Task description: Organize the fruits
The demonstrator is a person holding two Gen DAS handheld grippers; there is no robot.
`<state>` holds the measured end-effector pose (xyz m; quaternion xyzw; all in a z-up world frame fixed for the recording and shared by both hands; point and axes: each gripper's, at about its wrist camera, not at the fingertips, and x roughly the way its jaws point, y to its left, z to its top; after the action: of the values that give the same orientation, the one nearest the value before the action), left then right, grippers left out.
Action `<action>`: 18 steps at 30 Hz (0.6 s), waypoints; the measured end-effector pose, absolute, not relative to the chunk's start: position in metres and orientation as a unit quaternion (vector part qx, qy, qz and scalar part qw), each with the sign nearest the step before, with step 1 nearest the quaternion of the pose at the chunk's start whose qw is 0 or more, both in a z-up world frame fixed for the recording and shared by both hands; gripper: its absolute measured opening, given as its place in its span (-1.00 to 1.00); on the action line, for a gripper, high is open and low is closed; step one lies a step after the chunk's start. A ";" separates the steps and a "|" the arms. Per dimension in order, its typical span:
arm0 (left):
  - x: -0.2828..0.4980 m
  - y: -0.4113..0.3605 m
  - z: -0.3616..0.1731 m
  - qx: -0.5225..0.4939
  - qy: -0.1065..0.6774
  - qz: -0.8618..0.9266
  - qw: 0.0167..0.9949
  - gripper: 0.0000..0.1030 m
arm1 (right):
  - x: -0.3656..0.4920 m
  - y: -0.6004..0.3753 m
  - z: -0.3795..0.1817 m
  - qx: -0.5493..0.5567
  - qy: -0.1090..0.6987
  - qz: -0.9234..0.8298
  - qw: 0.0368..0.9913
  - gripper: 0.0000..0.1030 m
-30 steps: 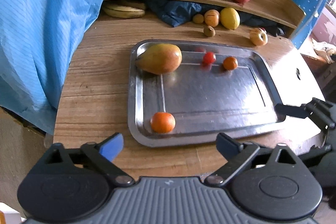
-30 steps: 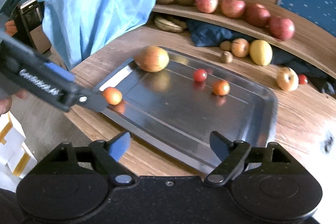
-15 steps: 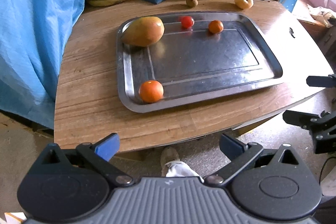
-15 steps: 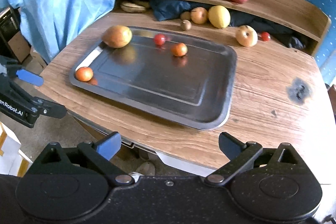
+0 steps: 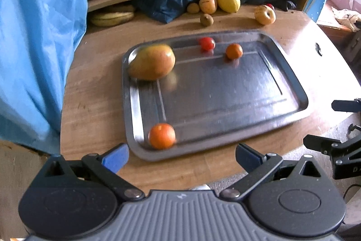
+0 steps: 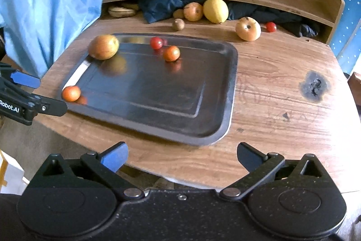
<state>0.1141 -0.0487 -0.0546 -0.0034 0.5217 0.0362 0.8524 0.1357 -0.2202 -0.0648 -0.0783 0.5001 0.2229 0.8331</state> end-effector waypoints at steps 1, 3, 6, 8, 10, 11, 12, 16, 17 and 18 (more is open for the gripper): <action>0.119 -0.048 -0.054 -0.002 0.521 0.036 0.853 0.99 | 0.139 -0.220 -0.064 -0.076 0.500 0.220 0.834 0.99; 0.128 -0.046 -0.053 0.000 0.520 0.033 0.854 0.99 | 0.147 -0.219 -0.064 -0.071 0.500 0.216 0.836 0.99; 0.144 -0.045 -0.050 0.004 0.516 0.026 0.856 0.99 | 0.158 -0.217 -0.065 -0.070 0.499 0.211 0.837 0.99; 0.154 -0.044 -0.049 0.006 0.513 0.021 0.858 0.99 | 0.166 -0.214 -0.065 -0.068 0.498 0.207 0.840 0.99; 0.166 -0.043 -0.048 0.008 0.508 0.011 0.861 0.99 | 0.174 -0.213 -0.065 -0.064 0.495 0.204 0.842 0.99; 0.171 -0.043 -0.048 0.007 0.506 0.006 0.862 0.99 | 0.177 -0.212 -0.065 -0.063 0.494 0.202 0.843 0.99; 0.178 -0.043 -0.047 0.007 0.503 0.001 0.864 0.99 | 0.180 -0.211 -0.065 -0.061 0.493 0.201 0.844 0.99; 0.200 -0.042 -0.048 0.006 0.490 -0.011 0.871 0.99 | 0.191 -0.208 -0.065 -0.054 0.488 0.192 0.850 0.99; 0.204 -0.041 -0.049 0.005 0.489 -0.013 0.872 0.99 | 0.193 -0.207 -0.065 -0.053 0.486 0.190 0.851 0.99; 0.211 -0.040 -0.048 0.004 0.489 -0.014 0.872 0.99 | 0.195 -0.206 -0.065 -0.052 0.484 0.187 0.854 0.99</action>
<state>0.2110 -0.0395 -0.0483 0.0037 0.4889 -0.0144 0.8722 0.1947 -0.2059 -0.0652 -0.0518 0.4836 0.1867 0.8536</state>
